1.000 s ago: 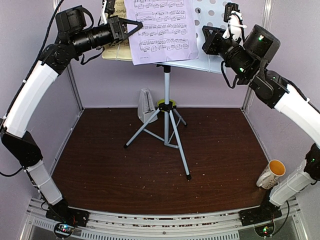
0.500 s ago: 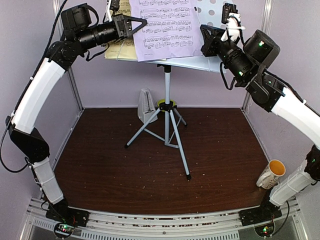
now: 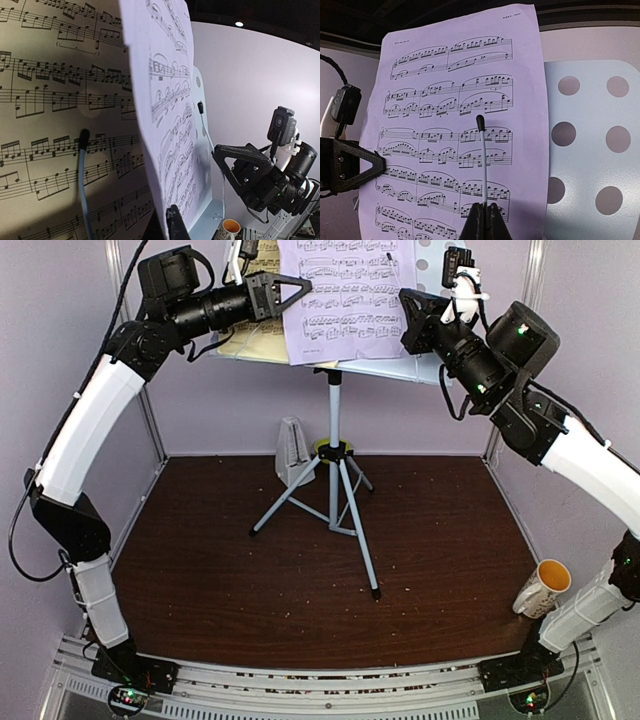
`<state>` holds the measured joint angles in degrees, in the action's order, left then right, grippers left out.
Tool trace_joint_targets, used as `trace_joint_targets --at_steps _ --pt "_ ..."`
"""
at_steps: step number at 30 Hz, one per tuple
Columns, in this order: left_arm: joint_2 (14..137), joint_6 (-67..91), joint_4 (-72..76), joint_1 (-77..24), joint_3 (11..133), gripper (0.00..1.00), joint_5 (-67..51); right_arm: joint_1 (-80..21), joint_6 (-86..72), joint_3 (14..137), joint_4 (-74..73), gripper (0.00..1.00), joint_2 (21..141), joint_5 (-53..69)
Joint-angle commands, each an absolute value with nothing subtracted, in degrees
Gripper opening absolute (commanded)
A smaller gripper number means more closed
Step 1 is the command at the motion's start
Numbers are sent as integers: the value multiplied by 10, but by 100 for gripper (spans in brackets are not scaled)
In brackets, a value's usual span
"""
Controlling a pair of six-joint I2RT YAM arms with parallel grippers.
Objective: Set up the instrument practice props
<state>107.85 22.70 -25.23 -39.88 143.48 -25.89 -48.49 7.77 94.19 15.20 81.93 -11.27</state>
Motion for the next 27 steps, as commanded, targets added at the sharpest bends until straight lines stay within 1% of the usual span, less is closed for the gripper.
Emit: trace_joint_targets --at_steps 1,10,19,23,27 --pt "1101 201 -255 -413 1453 0 -243 -487 85 932 164 0 814 -78" --pt "1111 164 -257 -435 1461 0 -202 -487 84 929 168 0 813 -71" --pt "1107 85 -294 -465 1481 0 -140 -487 87 925 168 0 810 -67" --pt "1107 72 -292 -470 1479 2 -137 -487 86 921 169 0 806 -63" --pt "1105 69 -291 -470 1479 11 -124 -487 86 919 169 0 803 -62"
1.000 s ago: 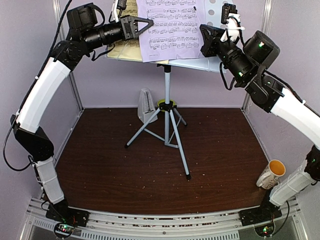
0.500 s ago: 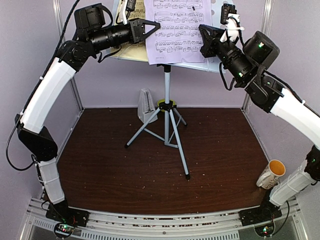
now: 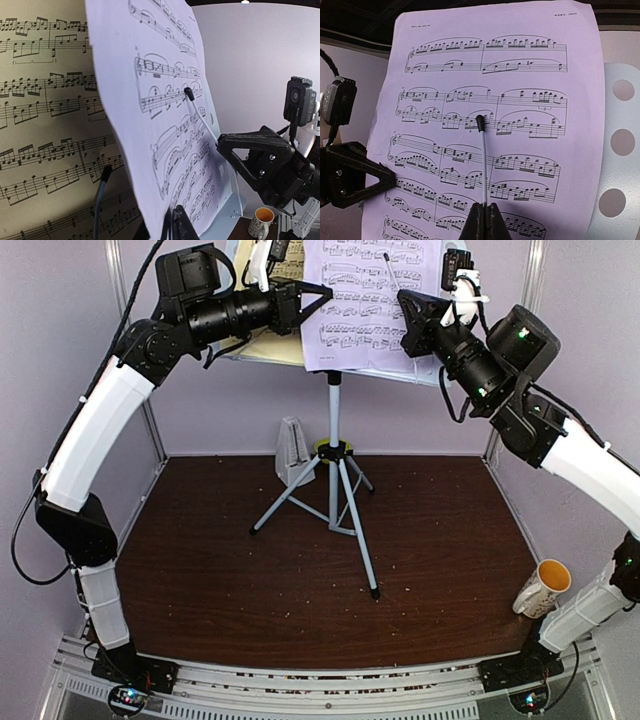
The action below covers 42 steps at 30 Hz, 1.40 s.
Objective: Set up the instrument practice props
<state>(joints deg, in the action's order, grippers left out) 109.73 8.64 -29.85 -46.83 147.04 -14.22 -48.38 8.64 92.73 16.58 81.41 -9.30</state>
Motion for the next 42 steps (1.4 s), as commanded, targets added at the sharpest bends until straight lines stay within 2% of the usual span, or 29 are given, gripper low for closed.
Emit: trace_joint_targets --at_steps 1,2,4,11,16,22,34,38,42 --pt "1103 68 -291 -471 1479 16 -120 -487 87 918 170 0 802 -62" --pt "1100 67 -290 -470 1479 21 -115 -487 88 917 170 0 801 -62" --pt "1097 64 -290 -470 1479 24 -112 -487 88 917 170 0 800 -62" --pt "1088 63 -290 -470 1472 48 -105 -487 89 916 168 0 799 -61" --pt "1053 50 -279 -470 1444 67 -91 -488 89 916 164 13 798 -66" --pt "1004 30 -275 -470 1410 81 -65 -487 89 919 162 26 798 -68" --pt "887 -31 -321 -470 1288 82 64 -488 92 923 139 40 763 -59" --pt "879 -32 -342 -471 1257 83 67 -488 84 914 134 47 741 -59" --pt "885 -44 -355 -477 1248 82 89 -487 81 895 127 59 716 -86"
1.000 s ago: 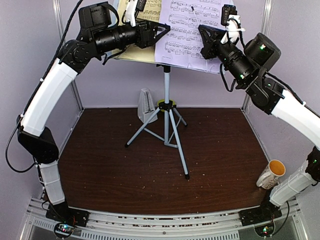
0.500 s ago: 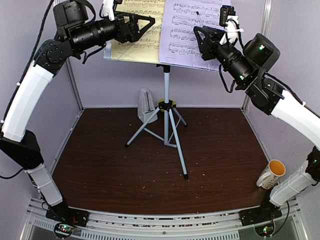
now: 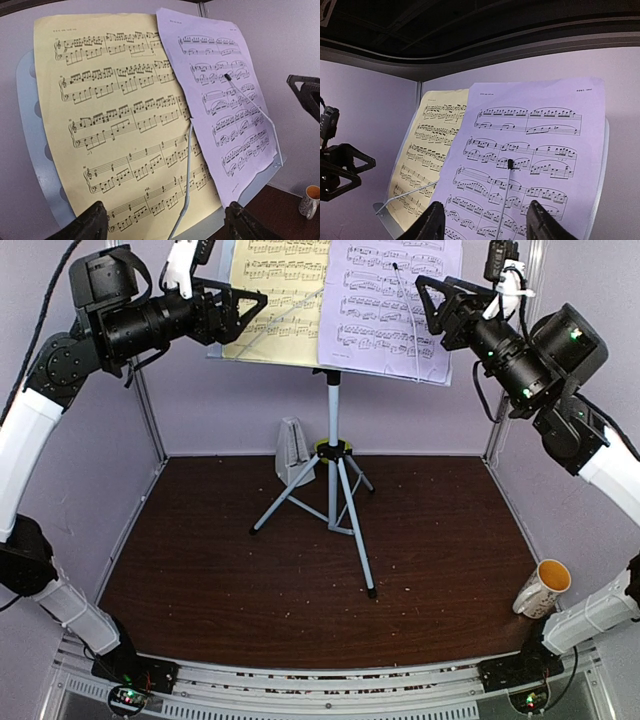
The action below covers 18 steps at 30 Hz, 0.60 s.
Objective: Set up the instrument practice props
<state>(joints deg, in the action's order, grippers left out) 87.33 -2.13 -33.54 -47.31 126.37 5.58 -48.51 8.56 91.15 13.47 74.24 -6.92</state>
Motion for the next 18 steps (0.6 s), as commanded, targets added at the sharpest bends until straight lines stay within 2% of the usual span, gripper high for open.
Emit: trace_joint_targets --at_steps 1,10,18 --pt "888 -50 -355 -480 1247 82 100 -487 81 892 120 62 711 -101" --pt "916 -83 -355 -493 1258 80 163 -461 46 866 39 72 684 -207" --pt "936 -89 -343 -496 1281 74 193 -421 -4 843 13 78 676 -188"
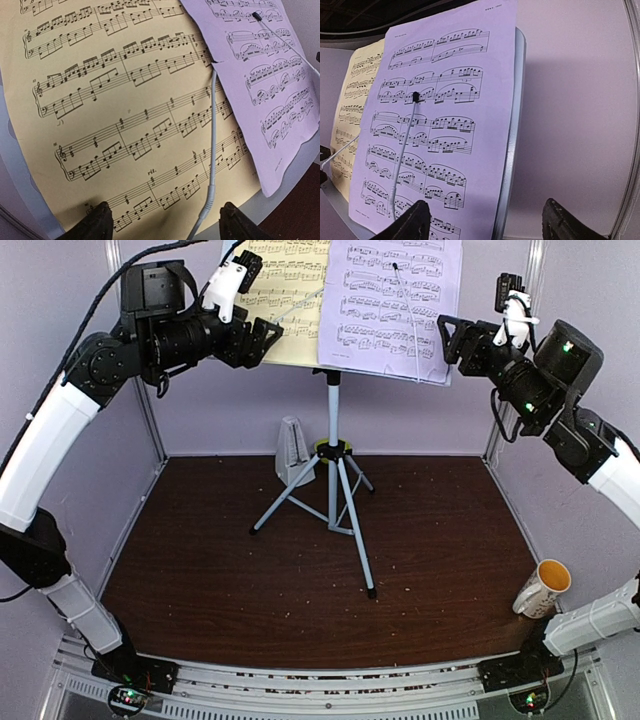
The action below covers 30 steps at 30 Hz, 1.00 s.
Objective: Set up the instrument practice props
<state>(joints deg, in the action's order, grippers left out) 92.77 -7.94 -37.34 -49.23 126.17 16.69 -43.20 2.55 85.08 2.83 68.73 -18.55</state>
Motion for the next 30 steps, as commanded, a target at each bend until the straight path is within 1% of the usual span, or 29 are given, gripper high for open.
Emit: trace_joint_targets --at_steps 1,6,15,24,30 --pt "937 -86 -337 -496 1281 73 197 -418 -7 844 12 78 679 -182" --pt "942 -67 -314 -497 1281 67 221 -411 -15 850 5 77 694 -152" --pt "940 -35 -297 -497 1275 53 276 -404 -16 857 16 67 718 -133" --pt "917 -10 -270 -497 1240 42 317 -394 -14 852 20 40 722 -146" --pt "914 7 -265 -497 1229 40 336 -388 -15 846 25 29 718 -145"
